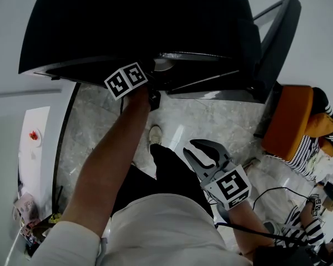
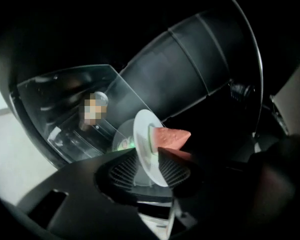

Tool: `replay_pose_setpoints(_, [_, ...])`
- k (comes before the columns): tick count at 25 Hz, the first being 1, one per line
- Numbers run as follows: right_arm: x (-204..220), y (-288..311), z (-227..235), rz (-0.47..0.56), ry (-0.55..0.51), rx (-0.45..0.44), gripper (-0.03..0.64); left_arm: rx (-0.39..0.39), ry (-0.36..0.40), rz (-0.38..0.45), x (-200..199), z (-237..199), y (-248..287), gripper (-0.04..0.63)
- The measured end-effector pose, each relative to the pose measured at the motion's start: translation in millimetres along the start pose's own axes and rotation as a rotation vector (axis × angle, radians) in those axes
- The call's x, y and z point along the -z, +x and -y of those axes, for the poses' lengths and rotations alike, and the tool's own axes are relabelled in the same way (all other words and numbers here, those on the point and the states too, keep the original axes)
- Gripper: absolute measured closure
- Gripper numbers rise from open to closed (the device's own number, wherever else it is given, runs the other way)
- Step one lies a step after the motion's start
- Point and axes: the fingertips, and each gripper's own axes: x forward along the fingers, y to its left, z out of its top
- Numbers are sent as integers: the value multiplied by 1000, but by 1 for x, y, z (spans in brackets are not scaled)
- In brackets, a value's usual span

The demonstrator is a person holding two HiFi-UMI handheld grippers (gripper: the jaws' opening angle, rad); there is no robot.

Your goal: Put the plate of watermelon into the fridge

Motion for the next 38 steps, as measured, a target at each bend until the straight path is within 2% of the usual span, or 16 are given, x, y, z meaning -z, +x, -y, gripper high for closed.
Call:
replay_pose_setpoints(9, [3,0,2,-9,3,4,509,-151,217,58,-8,-1,-3,328])
replay_pose_setpoints(13, [5,0,2,-12,12,4,509,-172,278,71,-8,-2,-3,311])
replay_pose_setpoints(27, [-5,-2,-20,5,-8,4,510,-137,308,61,-10,9,-33,311])
replay_pose_setpoints(38, [-9,-11,-80,64,-21,39,510,-70,333,57,5,22,-118,311])
